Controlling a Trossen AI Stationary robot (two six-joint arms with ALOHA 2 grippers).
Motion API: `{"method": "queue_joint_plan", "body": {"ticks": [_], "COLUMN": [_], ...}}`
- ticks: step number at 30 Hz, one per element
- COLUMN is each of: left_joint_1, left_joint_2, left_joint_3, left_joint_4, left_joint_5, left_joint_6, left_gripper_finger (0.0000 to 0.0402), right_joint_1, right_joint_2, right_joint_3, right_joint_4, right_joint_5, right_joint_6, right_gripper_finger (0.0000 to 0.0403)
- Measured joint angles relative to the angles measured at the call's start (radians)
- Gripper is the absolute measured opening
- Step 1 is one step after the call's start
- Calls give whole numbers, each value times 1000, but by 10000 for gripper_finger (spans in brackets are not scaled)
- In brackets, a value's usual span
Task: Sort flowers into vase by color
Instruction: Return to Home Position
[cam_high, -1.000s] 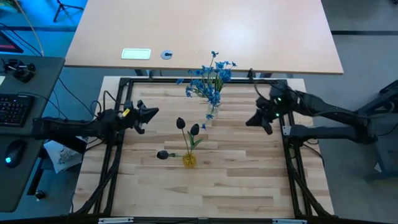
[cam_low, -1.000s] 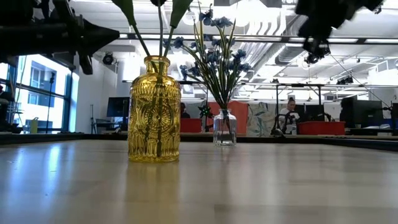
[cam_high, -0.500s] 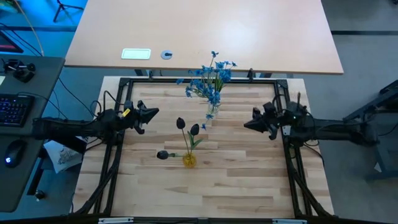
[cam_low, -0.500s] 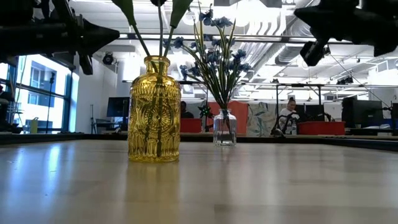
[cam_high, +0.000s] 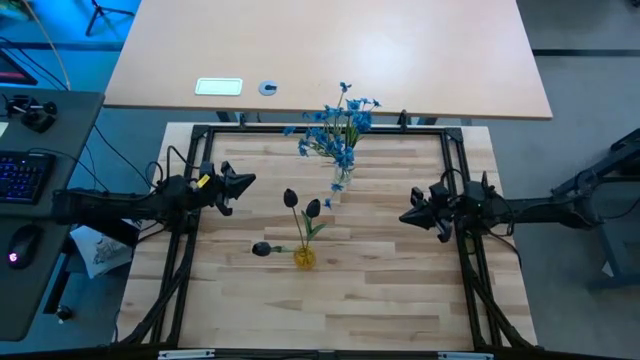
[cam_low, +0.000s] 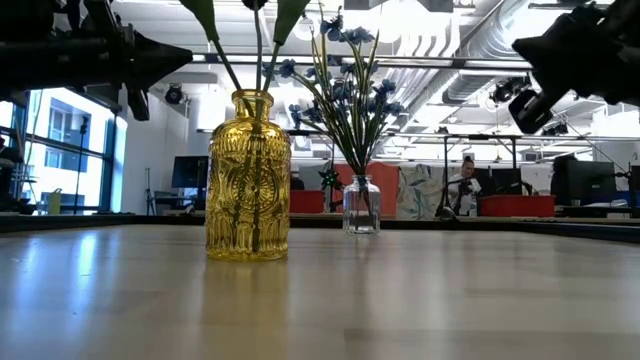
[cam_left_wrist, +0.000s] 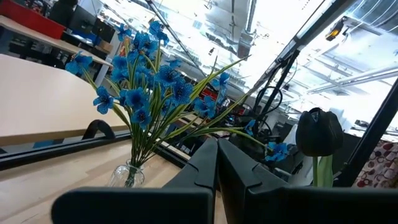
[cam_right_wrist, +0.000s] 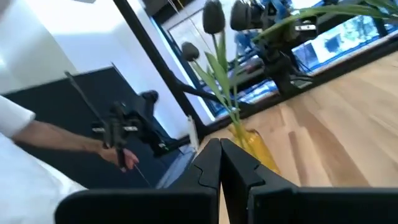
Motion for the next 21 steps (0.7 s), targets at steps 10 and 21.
{"method": "queue_joint_plan", "body": {"ticks": [10,21], "left_joint_1": [0,3], "left_joint_2": [0,-53], "left_joint_3": [0,0], "left_joint_4": [0,-58], "left_joint_5": [0,0], "left_joint_6": [0,0], "left_gripper_finger": [1,1], "right_joint_1": [0,7], "right_joint_2": [-42,-122], "right_joint_3": [0,0], "right_joint_4": [-202,-392], "right_joint_5": [45,45], "right_joint_6": [-45,-33], "right_gripper_finger": [0,0]}}
